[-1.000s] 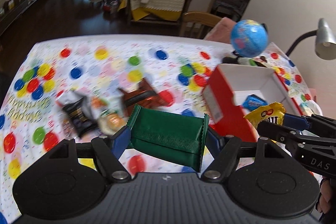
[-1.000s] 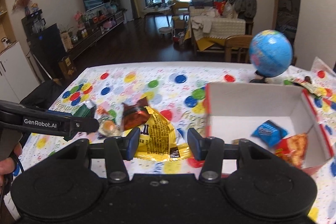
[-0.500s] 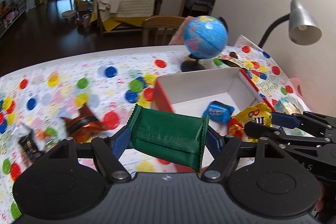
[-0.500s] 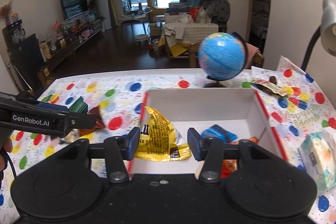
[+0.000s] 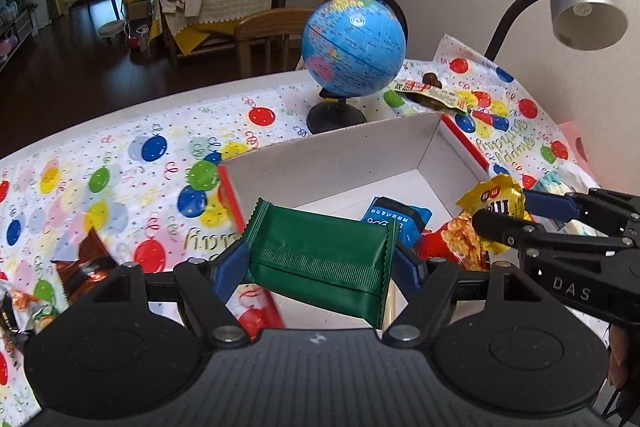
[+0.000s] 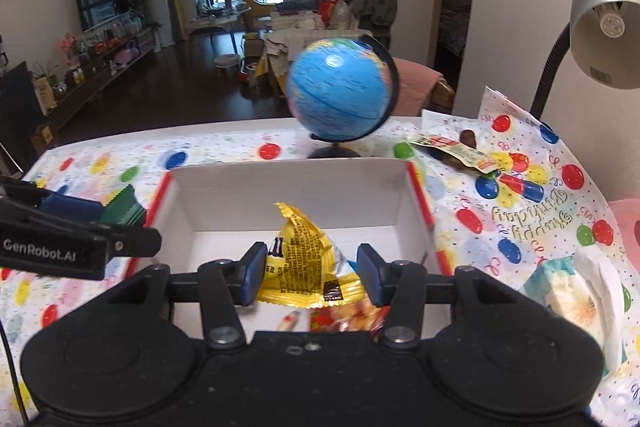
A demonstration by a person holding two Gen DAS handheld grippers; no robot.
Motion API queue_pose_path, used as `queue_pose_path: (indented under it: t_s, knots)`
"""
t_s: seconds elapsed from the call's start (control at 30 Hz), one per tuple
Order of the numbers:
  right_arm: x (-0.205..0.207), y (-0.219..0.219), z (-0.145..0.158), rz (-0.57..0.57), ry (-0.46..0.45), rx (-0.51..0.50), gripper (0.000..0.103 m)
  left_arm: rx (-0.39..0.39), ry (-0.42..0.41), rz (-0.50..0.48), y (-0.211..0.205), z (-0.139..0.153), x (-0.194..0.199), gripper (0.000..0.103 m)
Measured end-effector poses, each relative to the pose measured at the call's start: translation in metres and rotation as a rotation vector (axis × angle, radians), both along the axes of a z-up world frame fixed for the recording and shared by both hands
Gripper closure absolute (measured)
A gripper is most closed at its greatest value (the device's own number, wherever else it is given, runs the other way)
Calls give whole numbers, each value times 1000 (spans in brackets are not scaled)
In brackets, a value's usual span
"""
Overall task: Organize snacks
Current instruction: 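Carry the green and yellow packets over into the red box with both tools, then open both tools to drop the packets into the box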
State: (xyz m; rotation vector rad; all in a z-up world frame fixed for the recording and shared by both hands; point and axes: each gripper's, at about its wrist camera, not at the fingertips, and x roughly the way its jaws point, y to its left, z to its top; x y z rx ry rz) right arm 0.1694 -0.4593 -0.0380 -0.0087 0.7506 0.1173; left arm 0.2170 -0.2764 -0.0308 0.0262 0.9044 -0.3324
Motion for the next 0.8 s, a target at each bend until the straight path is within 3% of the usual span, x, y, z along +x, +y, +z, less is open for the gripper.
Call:
queue_pose_path:
  t_s: [0.47, 0.8]
  knots:
    - [56, -23, -39, -23, 72, -10, 55, 79, 45, -13, -33, -42, 49, 28]
    - [63, -31, -54, -37, 123, 1, 56, 109, 111, -51, -47, -65, 61, 28]
